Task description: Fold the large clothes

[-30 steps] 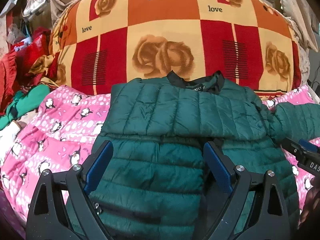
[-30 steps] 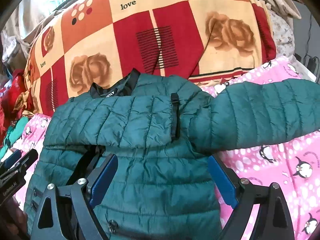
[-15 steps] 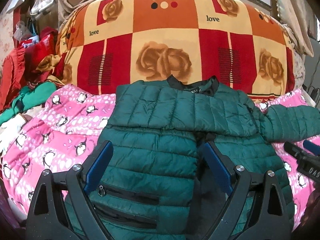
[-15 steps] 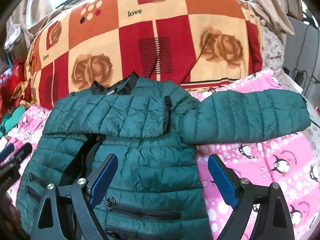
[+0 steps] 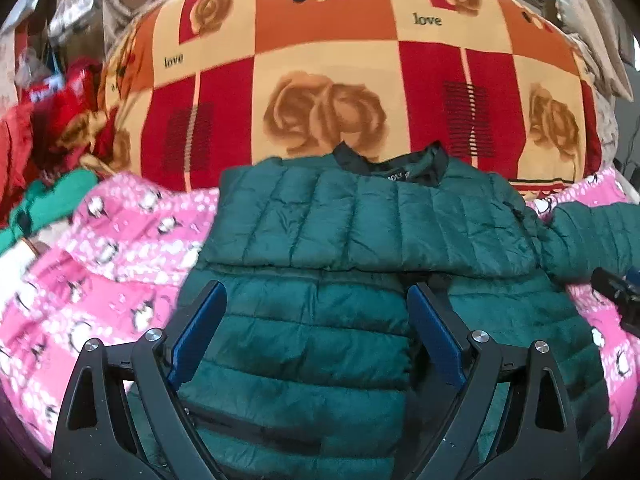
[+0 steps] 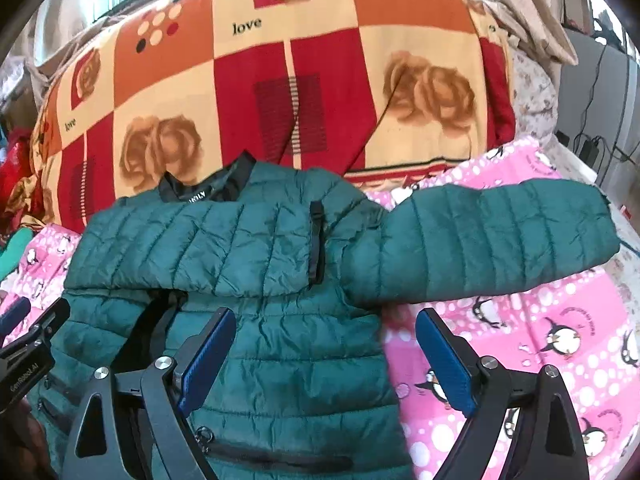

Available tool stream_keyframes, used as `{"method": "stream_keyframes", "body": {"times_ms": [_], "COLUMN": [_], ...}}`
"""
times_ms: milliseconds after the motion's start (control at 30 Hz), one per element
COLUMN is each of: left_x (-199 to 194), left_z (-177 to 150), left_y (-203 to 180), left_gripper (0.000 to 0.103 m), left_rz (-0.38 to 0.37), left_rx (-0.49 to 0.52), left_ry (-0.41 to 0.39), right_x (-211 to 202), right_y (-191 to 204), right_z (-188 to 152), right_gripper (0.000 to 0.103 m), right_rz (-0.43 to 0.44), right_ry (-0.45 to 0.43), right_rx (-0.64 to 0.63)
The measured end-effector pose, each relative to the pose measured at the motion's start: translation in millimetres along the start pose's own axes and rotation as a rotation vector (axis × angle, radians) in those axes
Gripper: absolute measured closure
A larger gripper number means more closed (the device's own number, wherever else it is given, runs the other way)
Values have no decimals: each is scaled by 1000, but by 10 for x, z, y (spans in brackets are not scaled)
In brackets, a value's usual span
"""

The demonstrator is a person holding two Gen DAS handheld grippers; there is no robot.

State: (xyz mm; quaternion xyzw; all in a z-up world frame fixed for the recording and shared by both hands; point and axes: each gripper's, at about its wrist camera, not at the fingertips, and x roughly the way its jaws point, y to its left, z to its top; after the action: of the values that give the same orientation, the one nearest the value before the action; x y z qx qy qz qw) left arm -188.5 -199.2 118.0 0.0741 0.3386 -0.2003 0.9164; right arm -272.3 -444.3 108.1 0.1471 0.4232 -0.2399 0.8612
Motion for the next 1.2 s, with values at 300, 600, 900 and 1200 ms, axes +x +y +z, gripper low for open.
{"method": "stream_keyframes", "body": {"times_ms": [300, 600, 900, 1200], "left_x": [281, 418, 472, 503], "left_z": [-19, -18, -5, -6], "left_y": [22, 39, 45, 91], "left_gripper": [11, 11, 11, 11], "left_rz": [1, -1, -4, -6], "left_rx": [1, -4, -9, -19], "left_ry": [43, 65, 70, 75], "right_x": [361, 569, 662, 712], "right_y": [117, 201, 234, 169], "right_z": [-40, -29, -34, -43], "right_gripper": [13, 13, 13, 13], "right_rz": [-5, 4, 11, 4], "right_ry": [41, 64, 78, 86], "right_rx": [-3, -8, -3, 9]}}
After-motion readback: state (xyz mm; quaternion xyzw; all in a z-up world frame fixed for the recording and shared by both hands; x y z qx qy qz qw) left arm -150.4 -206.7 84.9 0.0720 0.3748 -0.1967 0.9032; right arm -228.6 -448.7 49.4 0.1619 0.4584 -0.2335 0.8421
